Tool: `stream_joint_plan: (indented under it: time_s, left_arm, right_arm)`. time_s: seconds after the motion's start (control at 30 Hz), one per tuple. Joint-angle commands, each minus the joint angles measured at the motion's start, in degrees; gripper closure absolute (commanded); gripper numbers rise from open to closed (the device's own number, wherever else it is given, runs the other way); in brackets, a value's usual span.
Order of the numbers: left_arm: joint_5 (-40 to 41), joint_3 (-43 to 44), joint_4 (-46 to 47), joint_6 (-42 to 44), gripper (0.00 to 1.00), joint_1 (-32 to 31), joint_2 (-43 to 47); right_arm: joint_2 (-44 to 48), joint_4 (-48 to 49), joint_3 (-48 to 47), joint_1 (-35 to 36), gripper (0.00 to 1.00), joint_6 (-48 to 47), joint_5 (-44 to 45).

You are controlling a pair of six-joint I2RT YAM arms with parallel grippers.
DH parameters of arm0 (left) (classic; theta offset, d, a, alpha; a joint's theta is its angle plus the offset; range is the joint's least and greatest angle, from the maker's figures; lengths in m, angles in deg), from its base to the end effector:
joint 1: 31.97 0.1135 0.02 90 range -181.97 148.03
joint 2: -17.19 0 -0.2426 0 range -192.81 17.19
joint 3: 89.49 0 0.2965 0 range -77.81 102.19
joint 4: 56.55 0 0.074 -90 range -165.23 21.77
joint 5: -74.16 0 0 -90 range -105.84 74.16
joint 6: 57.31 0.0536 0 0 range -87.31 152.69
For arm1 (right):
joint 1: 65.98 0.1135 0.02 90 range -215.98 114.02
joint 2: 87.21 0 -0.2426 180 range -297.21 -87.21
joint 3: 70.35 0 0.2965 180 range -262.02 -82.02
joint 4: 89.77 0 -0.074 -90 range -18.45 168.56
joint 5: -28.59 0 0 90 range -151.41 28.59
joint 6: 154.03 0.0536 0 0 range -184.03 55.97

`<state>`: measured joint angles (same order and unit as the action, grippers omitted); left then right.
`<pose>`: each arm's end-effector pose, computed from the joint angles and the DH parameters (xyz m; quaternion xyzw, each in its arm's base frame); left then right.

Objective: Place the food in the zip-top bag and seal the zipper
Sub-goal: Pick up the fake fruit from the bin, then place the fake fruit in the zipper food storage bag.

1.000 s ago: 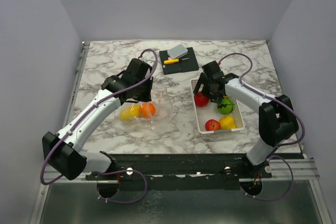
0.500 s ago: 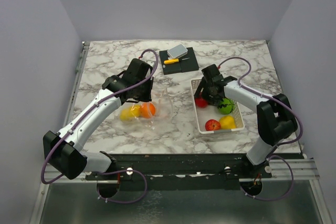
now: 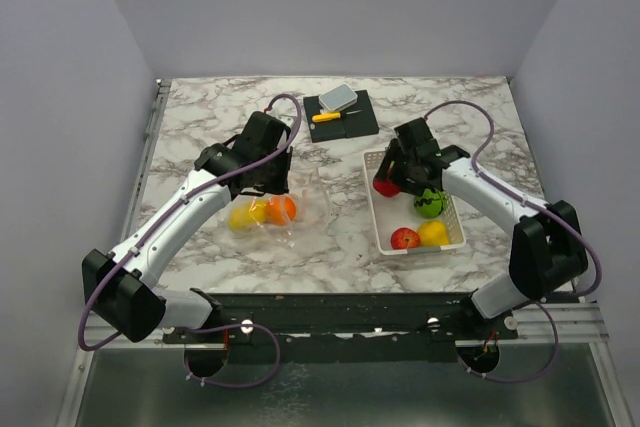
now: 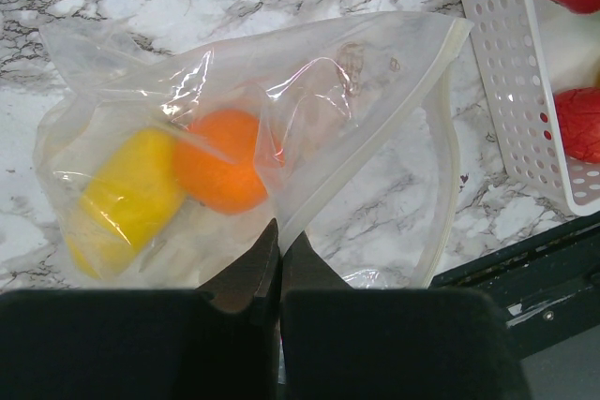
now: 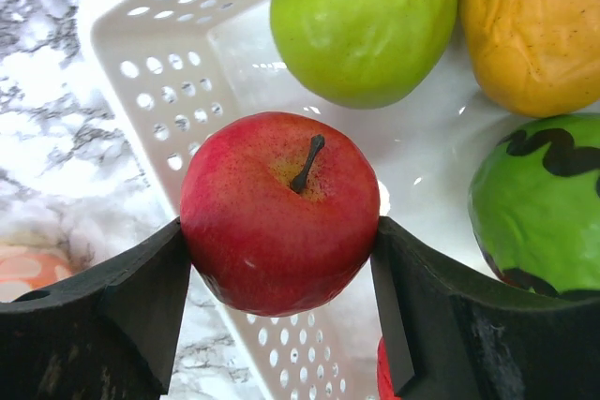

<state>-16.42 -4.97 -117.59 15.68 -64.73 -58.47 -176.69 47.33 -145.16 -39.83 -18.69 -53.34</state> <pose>0.2782 -0.1796 0.2934 0.1312 0.9369 -0.1407 0.2920 0.3379 0.1575 0.1737 0.1790 0.9412 0.1079 0.2655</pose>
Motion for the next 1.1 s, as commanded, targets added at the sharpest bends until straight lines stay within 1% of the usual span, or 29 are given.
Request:
stream_joint_plan:
  time_s: [0.0,0.13,0.27,0.4,0.47,0.7,0.87,1.07]
  left_arm:
    - [-0.5,0.2,0.4,0.3,1.00,-0.2,-0.2]
    - [-0.7,0.3,0.3,0.3,1.00,-0.2,-0.2]
    - [-0.6,0.5,0.3,0.2,1.00,-0.2,-0.1]
    - [-0.4,0.4,0.4,0.1,1.00,-0.2,-0.3]
    - [-0.5,0.4,0.3,0.0,1.00,-0.2,-0.3]
    - [-0.4,0.6,0.4,0.0,1.00,-0.2,-0.3]
    - [-0.5,0.8,0.4,-0.2,1.00,-0.2,-0.2]
    - [-0.7,0.6,0.4,-0.3,1.00,-0.2,0.0]
  right_arm:
    - [4.3,-2.3,-0.5,-0.1,0.58,-4.1,0.1]
    - [7.6,-0.7,-0.1,0.0,0.59,-6.9,-3.4]
    - [10.9,0.7,-0.7,1.4,0.62,-9.8,-6.0]
    - [13.2,0.2,-3.3,5.5,0.62,-11.6,-5.8]
    - [13.6,-0.6,-5.2,8.7,0.62,-12.3,-5.0]
    - [13.3,-0.7,-10.3,17.7,0.62,-14.0,-3.7]
    - [11.4,0.5,-12.8,22.3,0.62,-14.8,-4.1]
    - [7.7,2.7,-13.0,26.5,0.62,-14.0,-5.2]
